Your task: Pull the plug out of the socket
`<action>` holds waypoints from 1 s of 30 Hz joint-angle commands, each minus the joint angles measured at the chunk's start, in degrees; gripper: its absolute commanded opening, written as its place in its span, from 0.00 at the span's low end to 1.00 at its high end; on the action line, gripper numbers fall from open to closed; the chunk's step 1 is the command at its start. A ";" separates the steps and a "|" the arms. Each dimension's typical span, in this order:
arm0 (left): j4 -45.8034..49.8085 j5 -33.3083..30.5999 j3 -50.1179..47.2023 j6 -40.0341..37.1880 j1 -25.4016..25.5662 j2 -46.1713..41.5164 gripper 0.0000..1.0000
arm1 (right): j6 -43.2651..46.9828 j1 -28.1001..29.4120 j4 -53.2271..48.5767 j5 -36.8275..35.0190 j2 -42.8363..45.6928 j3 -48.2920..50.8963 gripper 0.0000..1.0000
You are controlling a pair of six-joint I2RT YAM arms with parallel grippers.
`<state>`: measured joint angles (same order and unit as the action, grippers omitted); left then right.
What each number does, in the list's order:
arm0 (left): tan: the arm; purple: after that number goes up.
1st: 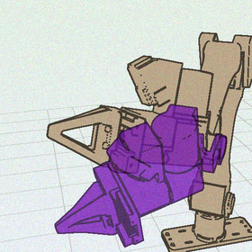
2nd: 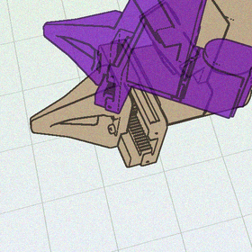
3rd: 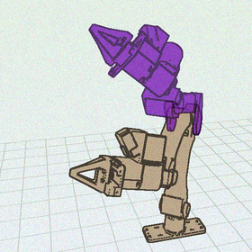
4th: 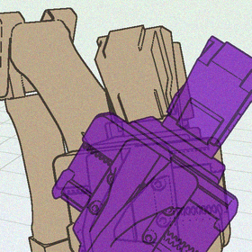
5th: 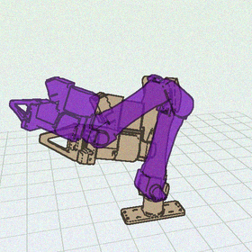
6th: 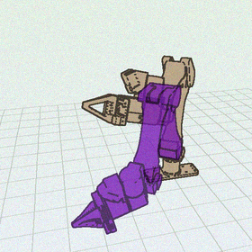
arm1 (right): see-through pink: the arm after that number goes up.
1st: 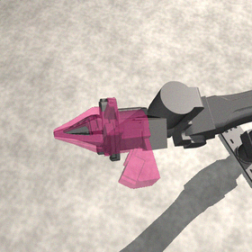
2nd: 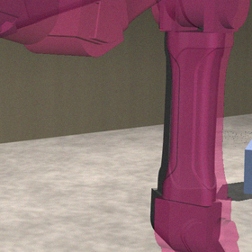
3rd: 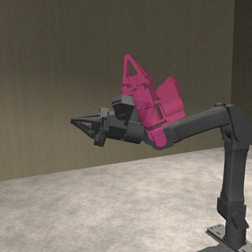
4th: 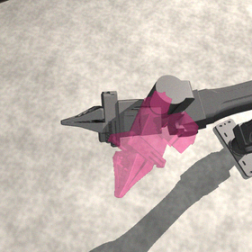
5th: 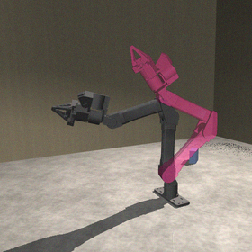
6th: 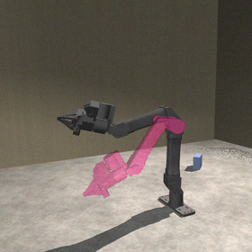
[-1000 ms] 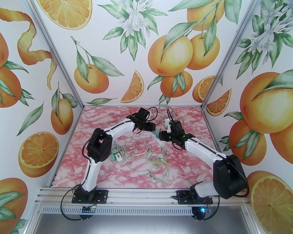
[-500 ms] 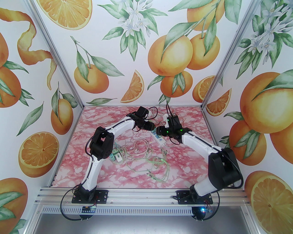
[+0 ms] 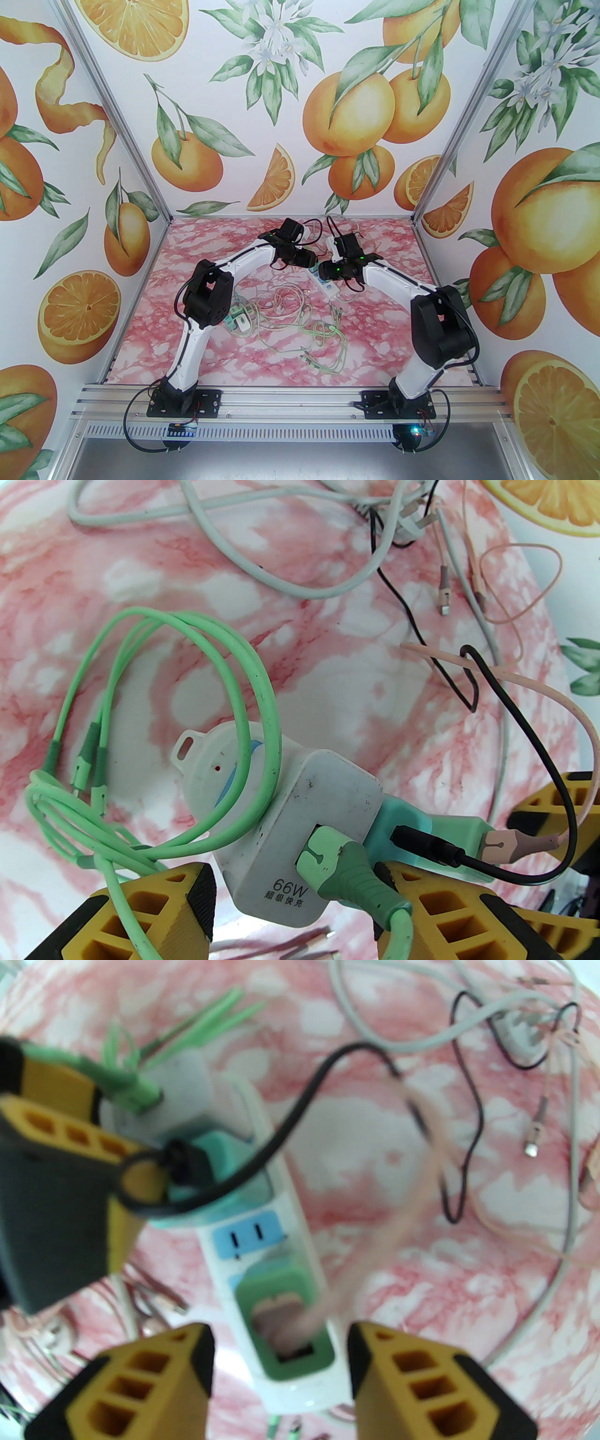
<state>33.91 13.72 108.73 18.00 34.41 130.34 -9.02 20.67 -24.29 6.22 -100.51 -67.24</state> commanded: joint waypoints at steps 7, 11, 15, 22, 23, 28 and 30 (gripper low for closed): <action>3.44 -0.72 -0.25 -0.28 -0.40 1.95 0.58 | 4.94 1.57 -0.52 -2.72 -6.06 -4.30 0.39; 3.52 -0.71 -0.15 -0.08 -0.40 2.19 0.58 | 6.34 2.37 -0.74 -4.10 -5.39 -4.27 0.25; 4.22 -0.54 0.24 -0.09 -0.49 2.78 0.58 | 8.32 4.00 -0.61 -8.38 -2.96 -3.96 0.19; 5.89 -0.88 0.31 -0.41 -0.79 3.97 0.58 | 8.97 3.91 -0.28 -10.85 -0.48 -3.90 0.17; 6.06 -1.01 0.27 -0.58 -0.86 4.00 0.58 | 8.49 3.56 -0.78 -10.31 -0.54 -4.26 0.17; 6.57 -1.43 0.37 -0.95 -0.84 4.30 0.58 | 3.09 -1.24 -1.21 1.59 -0.20 -4.89 0.16; 6.67 -1.15 0.42 -0.93 -0.86 4.54 0.58 | 2.67 -1.83 -1.29 2.68 -0.30 -4.95 0.17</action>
<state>34.39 15.35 109.58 18.02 33.91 131.17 -3.86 20.67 -25.54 5.50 -104.31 -70.41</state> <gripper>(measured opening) 0.583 0.269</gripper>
